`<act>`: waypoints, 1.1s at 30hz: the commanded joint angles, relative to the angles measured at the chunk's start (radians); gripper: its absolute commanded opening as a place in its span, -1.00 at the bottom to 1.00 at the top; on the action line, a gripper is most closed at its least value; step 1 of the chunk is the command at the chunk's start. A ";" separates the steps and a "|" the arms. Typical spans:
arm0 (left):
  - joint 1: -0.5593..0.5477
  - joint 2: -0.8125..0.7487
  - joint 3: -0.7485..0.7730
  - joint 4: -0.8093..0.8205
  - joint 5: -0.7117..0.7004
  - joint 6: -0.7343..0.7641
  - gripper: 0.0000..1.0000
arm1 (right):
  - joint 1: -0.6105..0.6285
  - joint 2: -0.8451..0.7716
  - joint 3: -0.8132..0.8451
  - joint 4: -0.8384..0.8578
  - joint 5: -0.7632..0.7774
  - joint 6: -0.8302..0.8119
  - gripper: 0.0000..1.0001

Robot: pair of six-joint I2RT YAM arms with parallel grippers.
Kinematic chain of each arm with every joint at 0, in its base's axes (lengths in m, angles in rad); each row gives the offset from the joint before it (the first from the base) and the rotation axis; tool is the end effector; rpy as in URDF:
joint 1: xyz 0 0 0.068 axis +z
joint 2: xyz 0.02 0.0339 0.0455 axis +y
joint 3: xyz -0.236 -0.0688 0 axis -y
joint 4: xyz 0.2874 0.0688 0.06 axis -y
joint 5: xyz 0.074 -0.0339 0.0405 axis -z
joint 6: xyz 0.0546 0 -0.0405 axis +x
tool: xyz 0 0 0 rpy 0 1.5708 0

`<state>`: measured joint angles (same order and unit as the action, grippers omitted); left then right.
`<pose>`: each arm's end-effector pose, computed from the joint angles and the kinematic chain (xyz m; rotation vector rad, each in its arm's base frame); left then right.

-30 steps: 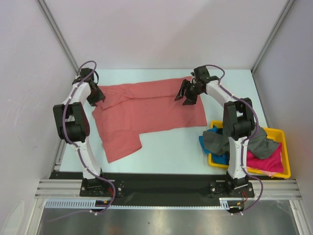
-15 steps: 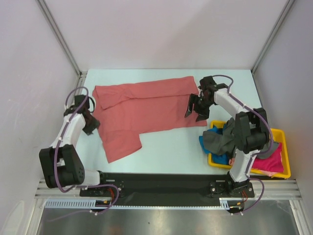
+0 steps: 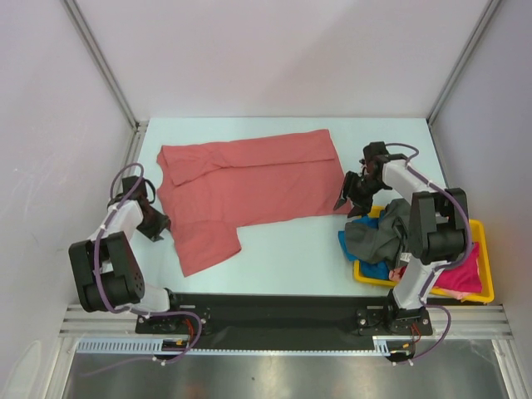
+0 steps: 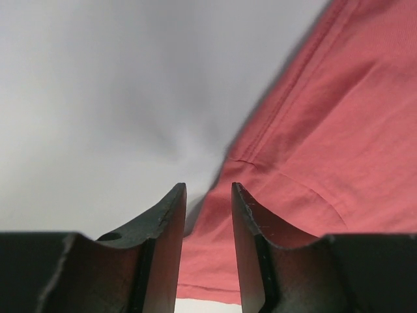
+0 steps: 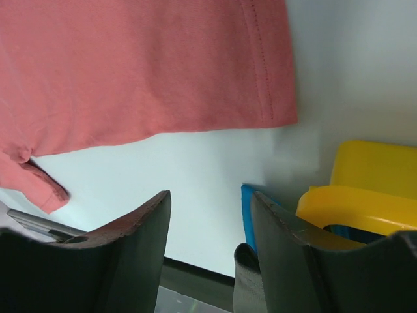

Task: Fold and stack the t-shirts
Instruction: Fold the tshirt

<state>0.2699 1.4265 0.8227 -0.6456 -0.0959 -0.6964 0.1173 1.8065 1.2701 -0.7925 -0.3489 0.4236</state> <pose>0.2851 0.0843 0.1115 -1.3235 2.4758 0.0354 0.3780 0.0633 0.1260 0.3868 2.9194 0.5956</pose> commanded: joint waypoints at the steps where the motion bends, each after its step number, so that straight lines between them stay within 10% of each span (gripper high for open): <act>1: 0.005 0.006 -0.013 0.041 0.088 0.025 -0.21 | -0.004 -0.061 -0.009 0.018 -0.015 -0.025 0.15; 21: -0.009 -0.176 -0.283 0.095 0.197 -0.091 -0.14 | -0.024 -0.087 -0.051 0.085 -0.073 -0.029 0.15; 33: -0.008 -0.144 -0.244 0.024 0.130 -0.074 -0.88 | -0.034 -0.044 -0.049 0.081 0.074 0.050 -0.02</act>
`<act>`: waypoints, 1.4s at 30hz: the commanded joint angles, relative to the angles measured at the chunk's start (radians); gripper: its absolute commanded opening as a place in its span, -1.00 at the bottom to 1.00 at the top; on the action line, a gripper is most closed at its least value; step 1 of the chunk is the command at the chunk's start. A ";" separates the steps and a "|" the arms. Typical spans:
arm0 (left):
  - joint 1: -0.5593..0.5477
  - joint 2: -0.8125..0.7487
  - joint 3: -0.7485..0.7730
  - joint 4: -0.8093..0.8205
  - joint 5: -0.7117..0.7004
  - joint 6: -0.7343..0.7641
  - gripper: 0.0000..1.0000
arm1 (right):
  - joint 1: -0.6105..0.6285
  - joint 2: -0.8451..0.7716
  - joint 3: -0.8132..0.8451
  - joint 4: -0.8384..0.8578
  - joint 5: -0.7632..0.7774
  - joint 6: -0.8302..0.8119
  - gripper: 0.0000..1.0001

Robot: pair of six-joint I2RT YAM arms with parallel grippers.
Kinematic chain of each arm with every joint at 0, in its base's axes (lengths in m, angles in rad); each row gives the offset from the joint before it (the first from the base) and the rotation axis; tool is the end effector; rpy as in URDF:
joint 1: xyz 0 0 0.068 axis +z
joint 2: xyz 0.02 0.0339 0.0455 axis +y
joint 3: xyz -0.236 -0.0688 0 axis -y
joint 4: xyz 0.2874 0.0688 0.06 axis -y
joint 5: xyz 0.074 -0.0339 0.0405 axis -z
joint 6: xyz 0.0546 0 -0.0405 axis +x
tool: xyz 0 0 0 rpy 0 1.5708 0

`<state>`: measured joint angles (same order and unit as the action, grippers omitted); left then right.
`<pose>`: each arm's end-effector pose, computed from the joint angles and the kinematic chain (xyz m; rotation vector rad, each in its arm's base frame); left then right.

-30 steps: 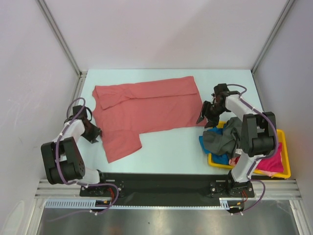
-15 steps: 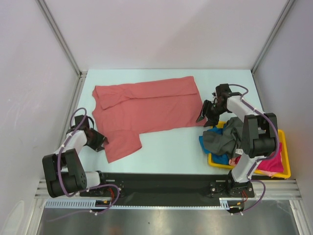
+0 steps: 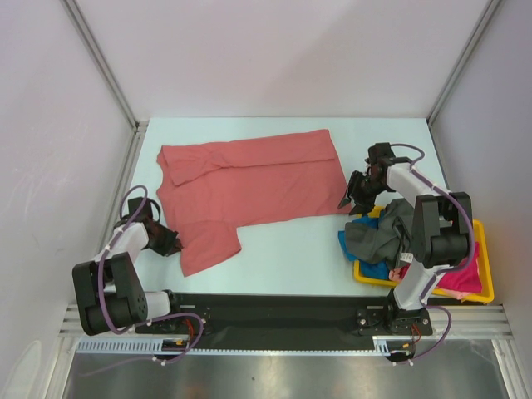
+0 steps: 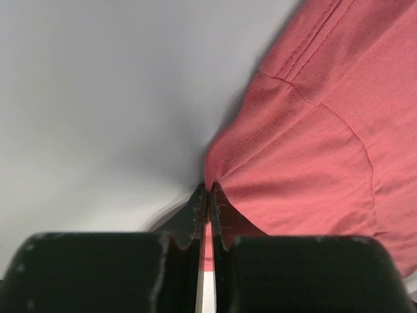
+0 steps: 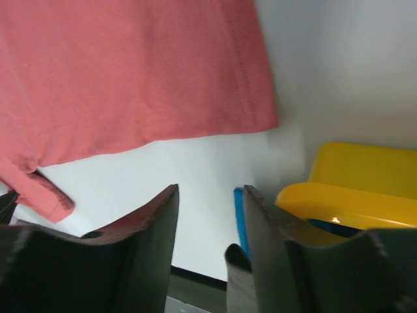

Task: Fold and stack the t-shirts
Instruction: Fold the tshirt

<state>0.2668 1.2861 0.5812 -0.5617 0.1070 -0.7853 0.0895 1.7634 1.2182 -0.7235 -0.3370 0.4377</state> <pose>0.2426 0.0603 0.0771 -1.4175 2.4881 -0.2607 0.3762 0.0519 0.1276 0.4256 2.8504 0.5874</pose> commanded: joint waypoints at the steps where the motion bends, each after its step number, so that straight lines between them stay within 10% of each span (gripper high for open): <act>1: -0.005 -0.011 -0.003 -0.063 -0.075 0.018 -0.89 | -0.007 0.004 0.003 0.012 0.091 0.045 -0.06; 42: -0.005 -0.057 0.152 -0.081 -0.067 0.086 -0.99 | 0.004 0.192 0.032 0.024 0.417 0.110 -0.28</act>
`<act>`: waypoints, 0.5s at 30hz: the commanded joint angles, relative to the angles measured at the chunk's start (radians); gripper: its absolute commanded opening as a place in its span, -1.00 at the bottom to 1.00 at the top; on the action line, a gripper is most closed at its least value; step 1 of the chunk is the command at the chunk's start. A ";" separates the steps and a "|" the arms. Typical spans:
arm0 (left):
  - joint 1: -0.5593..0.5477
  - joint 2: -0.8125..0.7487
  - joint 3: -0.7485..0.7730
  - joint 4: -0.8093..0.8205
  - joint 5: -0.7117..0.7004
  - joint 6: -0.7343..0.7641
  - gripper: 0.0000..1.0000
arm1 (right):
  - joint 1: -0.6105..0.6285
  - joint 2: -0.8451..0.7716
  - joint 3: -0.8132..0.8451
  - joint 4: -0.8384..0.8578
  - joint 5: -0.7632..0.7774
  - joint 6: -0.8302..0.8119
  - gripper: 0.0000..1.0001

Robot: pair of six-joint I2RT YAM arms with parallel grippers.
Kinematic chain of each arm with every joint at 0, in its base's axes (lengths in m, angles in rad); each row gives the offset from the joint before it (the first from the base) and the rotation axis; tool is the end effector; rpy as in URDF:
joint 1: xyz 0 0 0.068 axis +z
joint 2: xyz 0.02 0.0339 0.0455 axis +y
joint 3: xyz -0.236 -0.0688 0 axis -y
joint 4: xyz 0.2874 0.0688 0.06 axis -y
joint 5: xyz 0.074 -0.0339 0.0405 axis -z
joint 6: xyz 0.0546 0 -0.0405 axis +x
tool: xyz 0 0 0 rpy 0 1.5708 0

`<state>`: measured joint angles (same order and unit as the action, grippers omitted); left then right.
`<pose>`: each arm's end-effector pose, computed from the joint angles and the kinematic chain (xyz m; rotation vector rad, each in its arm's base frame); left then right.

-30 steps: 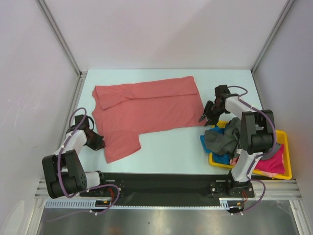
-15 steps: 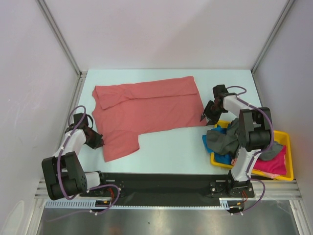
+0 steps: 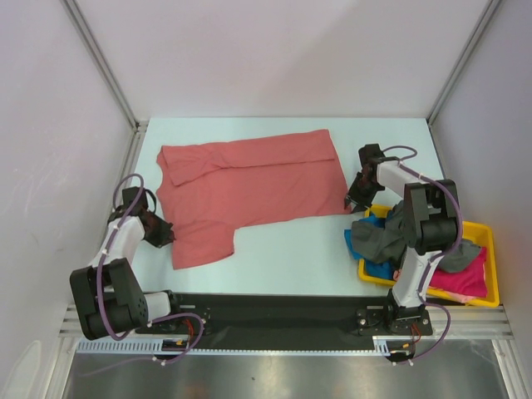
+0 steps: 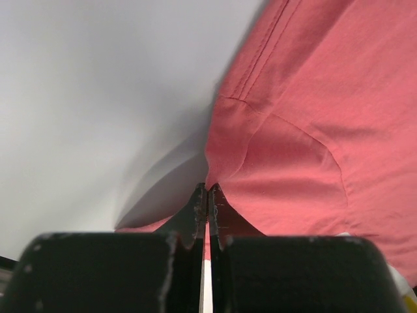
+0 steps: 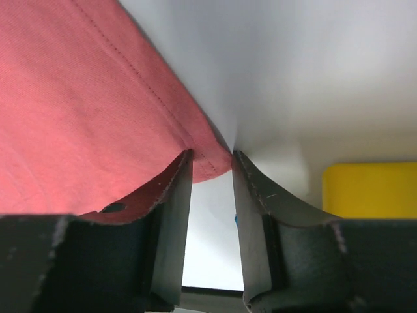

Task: Fold and stack the t-shirts
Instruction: Fold the tshirt

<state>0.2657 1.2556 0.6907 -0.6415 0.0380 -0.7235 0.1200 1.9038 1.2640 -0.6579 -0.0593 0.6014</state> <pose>0.2587 0.0682 0.1146 -1.3159 2.4606 -0.1683 0.3949 0.0509 0.0893 0.6795 2.8180 0.2210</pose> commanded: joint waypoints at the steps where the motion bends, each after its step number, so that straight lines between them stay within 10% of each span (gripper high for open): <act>1: -0.003 -0.027 0.046 -0.001 0.002 0.024 -0.99 | -0.025 0.055 -0.014 -0.042 0.139 -0.052 -0.28; 11: -0.005 -0.030 0.064 0.008 0.022 0.045 -0.99 | -0.014 0.006 -0.015 -0.003 0.116 -0.086 -1.00; 15: -0.005 -0.042 0.082 0.014 0.036 0.064 -1.00 | -0.010 -0.038 -0.025 0.013 0.072 -0.106 -1.00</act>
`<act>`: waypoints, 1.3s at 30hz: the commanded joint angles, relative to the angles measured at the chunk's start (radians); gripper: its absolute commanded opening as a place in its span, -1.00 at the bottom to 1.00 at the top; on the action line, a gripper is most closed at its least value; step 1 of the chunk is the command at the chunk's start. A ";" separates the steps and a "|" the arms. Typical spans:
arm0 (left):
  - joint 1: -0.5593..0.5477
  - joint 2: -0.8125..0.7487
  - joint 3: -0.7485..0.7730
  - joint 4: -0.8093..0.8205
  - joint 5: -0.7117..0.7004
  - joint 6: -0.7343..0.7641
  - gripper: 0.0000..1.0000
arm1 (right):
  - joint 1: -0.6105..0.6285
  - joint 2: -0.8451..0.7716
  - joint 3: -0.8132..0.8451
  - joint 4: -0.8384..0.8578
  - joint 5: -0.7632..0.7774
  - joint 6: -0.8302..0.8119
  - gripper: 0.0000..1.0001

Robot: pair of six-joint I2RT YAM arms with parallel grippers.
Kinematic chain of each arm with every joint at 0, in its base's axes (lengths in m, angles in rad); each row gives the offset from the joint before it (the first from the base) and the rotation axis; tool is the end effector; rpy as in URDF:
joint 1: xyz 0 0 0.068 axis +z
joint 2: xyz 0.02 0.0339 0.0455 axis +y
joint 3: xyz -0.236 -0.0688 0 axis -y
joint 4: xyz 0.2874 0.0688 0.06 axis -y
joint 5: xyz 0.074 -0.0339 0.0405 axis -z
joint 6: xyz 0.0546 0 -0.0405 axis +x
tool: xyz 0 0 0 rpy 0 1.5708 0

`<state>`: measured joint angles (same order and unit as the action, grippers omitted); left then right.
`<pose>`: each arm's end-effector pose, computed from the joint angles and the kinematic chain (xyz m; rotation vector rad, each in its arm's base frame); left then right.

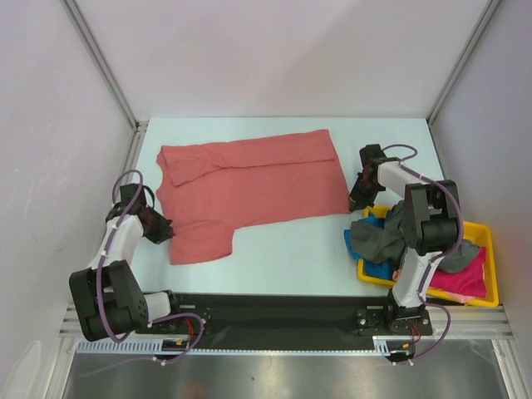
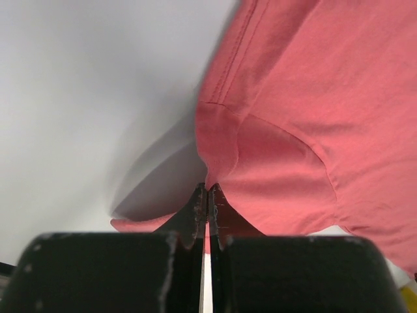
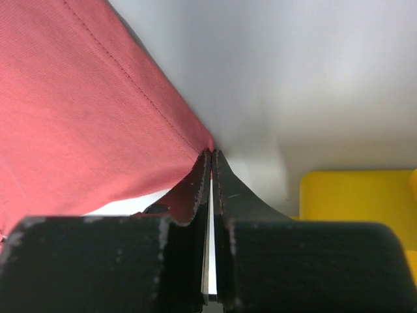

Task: Fold and stack the t-shirts
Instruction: Fold the tshirt

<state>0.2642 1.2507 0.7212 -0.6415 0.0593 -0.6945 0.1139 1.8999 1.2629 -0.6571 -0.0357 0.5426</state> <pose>0.2654 0.0685 0.1258 -1.2567 2.4537 -0.1991 0.3953 0.0472 0.0905 0.6068 2.8213 0.1783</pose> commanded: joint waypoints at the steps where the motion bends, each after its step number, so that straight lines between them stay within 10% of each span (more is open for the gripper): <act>1: -0.002 -0.040 0.063 0.014 0.020 0.038 -0.99 | -0.003 -0.051 -0.026 0.014 0.046 -0.047 -1.00; 39: -0.037 0.532 0.730 0.095 0.033 0.047 -0.99 | -0.020 0.389 0.719 -0.061 -0.119 0.014 -1.00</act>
<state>0.2245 1.7706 1.3914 -0.5568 0.0906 -0.6460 0.1013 2.2688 1.9141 -0.6880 -0.1455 0.5495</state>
